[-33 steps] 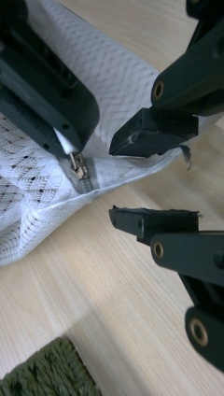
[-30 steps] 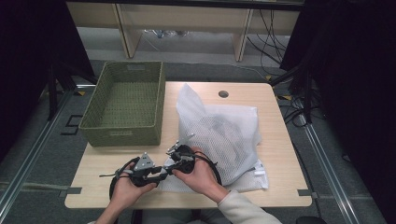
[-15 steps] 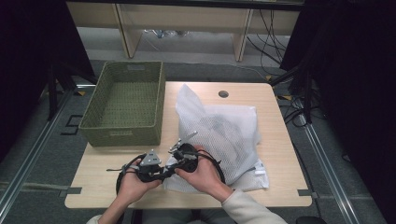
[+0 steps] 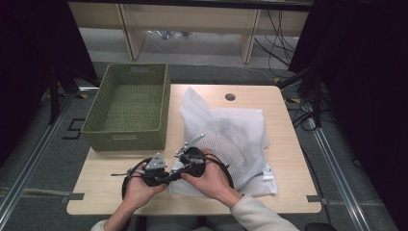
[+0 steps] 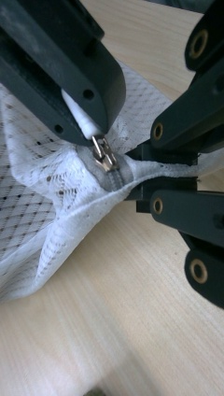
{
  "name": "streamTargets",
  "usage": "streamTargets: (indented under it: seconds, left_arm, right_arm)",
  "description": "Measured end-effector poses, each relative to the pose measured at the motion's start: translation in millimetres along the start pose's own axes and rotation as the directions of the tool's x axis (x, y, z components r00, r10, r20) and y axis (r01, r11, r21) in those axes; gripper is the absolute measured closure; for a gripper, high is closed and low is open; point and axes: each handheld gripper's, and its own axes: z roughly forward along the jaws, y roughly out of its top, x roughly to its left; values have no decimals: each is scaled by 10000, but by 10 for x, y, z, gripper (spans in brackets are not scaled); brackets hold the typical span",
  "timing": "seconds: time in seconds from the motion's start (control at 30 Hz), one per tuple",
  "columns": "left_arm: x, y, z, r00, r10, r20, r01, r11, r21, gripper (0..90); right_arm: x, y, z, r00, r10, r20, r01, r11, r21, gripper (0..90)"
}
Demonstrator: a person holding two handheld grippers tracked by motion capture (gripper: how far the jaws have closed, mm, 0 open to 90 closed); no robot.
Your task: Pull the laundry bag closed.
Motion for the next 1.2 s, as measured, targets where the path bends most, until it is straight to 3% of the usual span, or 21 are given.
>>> streamTargets:
  seconds: [0.1,0.13,0.2,0.27,0.3,0.37,0.47,0.5,0.53,0.57,0.6,0.63,0.7,0.73,0.77,0.8,0.83,0.93,1.03,1.13,1.2]
  left_arm:
    - [-26,9,-25,9998,-209,-39,209,9998,-5,882]
    - [-35,12,-36,9996,-268,-29,268,9996,-40,883]
    - [-67,12,-41,9981,-611,33,611,9978,-269,884]
    - [-51,16,-59,9991,-424,9,424,9991,-66,884]
    - [-80,13,-48,9980,-623,-78,620,9973,-385,884]
    - [-57,22,-74,9996,-165,-226,163,9999,-57,885]
    - [-76,29,-68,9992,-317,-250,312,9992,-231,886]
    - [-55,35,-74,9984,174,-536,-179,9998,-93,886]
    - [-74,36,-66,9984,196,-522,-188,9997,149,885]
    - [-82,36,-58,9989,224,-417,-221,9997,81,883]
    - [-93,34,-47,9990,118,-424,-124,9998,-136,881]
    - [-68,44,-66,9989,373,-293,-368,9992,163,879]
    - [-78,49,-67,9991,385,-183,-383,9992,116,869]
    - [-65,68,-79,9972,710,-214,-705,9972,231,869]
    - [-97,71,-65,9987,440,-257,-441,9990,-33,873]
    - [-80,79,-83,9962,734,-462,-723,9971,246,873]
    - [-96,72,-73,9984,491,-270,-485,9986,216,880]
    - [-132,84,-84,9959,806,-421,-796,9965,265,883]
    - [-147,92,-95,9967,673,-446,-657,9972,354,883]
    - [-181,113,-109,9942,810,-709,-796,9966,228,883]
    - [-204,122,-112,9921,940,-837,-924,9955,222,883]
  right_arm:
    - [-20,-7,-14,9999,-21,-123,21,10000,-30,870]
    - [-2,-24,-30,9996,265,-41,-264,9996,34,870]
    - [-9,-31,-36,9999,123,-42,-123,9999,0,870]
    - [-10,-41,-44,9998,211,-53,-211,9998,-2,871]
    - [-10,-41,-44,9998,211,-53,-211,9998,-2,871]
    - [-7,-60,-49,9991,424,-33,-424,9990,119,871]
    - [-12,-72,-57,9976,696,-53,-696,9975,112,872]
    - [-19,-76,-63,9969,777,-127,-775,9969,134,871]
    - [-15,-78,-72,9955,933,-143,-930,9954,229,871]
    - [-33,-79,-65,9977,656,-153,-654,9978,137,871]
    - [-11,-76,-77,9965,818,-153,-815,9965,179,871]
    - [-10,-72,-86,9974,709,-158,-707,9974,141,871]
    - [6,-64,-101,9971,757,-108,-755,9969,209,871]
    - [5,-58,-102,9983,576,-106,-574,9982,160,871]
    - [14,-56,-102,9990,435,-66,-434,9990,129,871]
    - [14,-56,-102,9990,435,-66,-434,9990,129,871]
    - [19,-64,-99,9979,645,-26,-644,9975,294,871]
    - [-11,-88,-71,9964,846,-63,-843,9959,328,871]
    - [-15,-92,-82,9944,1049,-95,-1043,9935,461,872]
    - [-18,-91,-101,9938,1112,44,-1113,9929,427,872]
    - [-45,-92,-110,9957,919,-95,-915,9953,322,872]
